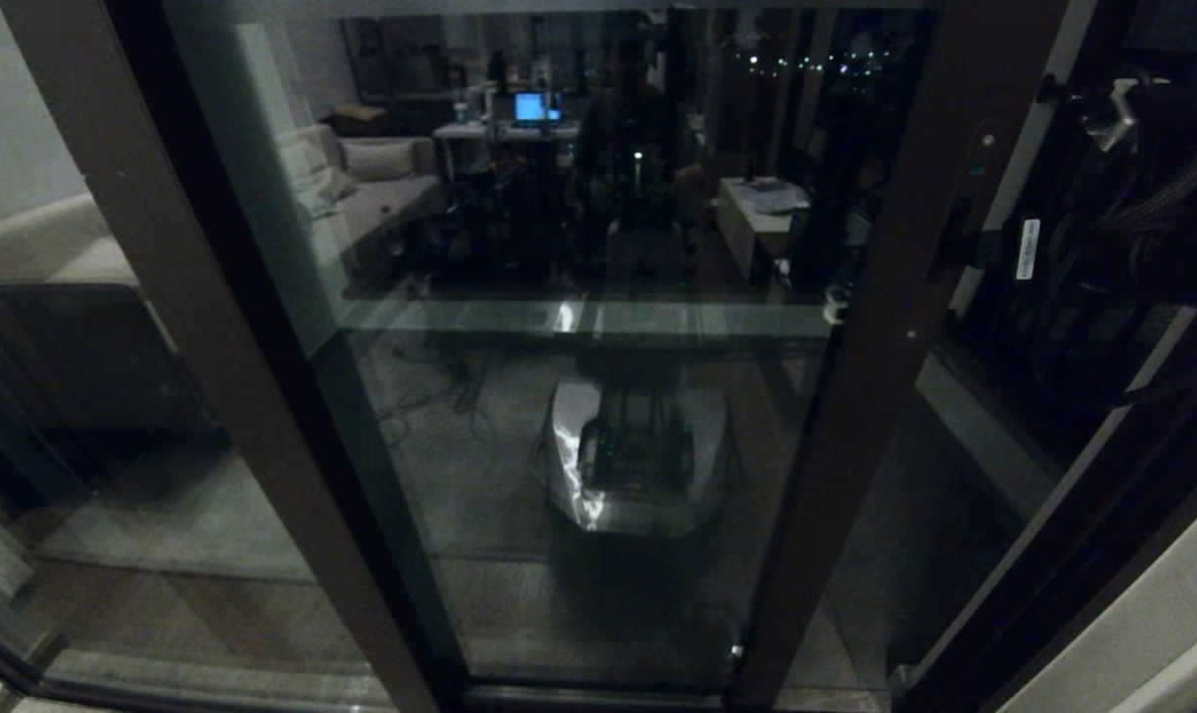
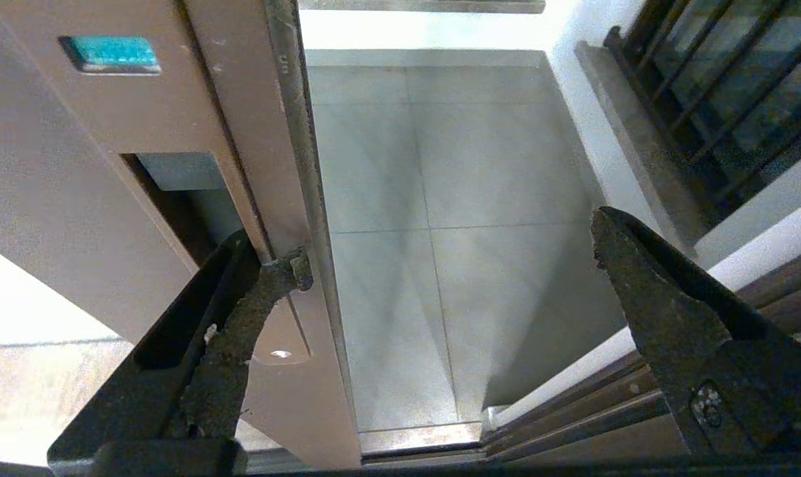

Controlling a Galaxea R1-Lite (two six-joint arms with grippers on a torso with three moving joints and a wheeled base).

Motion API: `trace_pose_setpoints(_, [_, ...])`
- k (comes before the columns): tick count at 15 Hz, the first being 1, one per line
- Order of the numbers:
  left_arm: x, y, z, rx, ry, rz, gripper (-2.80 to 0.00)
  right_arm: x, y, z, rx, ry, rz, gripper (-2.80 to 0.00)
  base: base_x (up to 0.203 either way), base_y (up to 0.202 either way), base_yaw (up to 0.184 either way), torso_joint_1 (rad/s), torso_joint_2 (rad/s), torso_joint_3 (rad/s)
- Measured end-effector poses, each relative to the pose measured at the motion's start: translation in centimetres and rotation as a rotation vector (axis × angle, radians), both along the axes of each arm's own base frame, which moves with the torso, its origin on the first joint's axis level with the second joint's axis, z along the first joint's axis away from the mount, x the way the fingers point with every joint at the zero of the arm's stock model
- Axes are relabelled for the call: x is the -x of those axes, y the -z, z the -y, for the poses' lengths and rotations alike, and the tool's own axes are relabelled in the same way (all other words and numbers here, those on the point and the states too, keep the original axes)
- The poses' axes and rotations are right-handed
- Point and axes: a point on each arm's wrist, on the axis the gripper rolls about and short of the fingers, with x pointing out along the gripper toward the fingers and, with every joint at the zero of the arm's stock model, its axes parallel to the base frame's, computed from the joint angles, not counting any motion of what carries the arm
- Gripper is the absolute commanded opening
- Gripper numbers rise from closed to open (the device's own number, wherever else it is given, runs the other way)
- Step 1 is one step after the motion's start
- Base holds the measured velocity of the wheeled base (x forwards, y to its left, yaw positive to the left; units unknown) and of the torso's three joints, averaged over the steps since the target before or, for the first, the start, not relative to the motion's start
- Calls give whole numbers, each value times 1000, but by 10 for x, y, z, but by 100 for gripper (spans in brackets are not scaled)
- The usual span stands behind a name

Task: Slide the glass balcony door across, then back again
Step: Close the slid door

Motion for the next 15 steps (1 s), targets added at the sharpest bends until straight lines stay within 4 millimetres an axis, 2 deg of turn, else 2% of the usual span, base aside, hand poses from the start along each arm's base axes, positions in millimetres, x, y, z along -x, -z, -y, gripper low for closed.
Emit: trace_pose_setpoints(15, [0, 0, 0, 0, 0, 1, -280, 6, 0, 32, 7, 49, -2, 0, 0, 0, 0, 0, 0, 0])
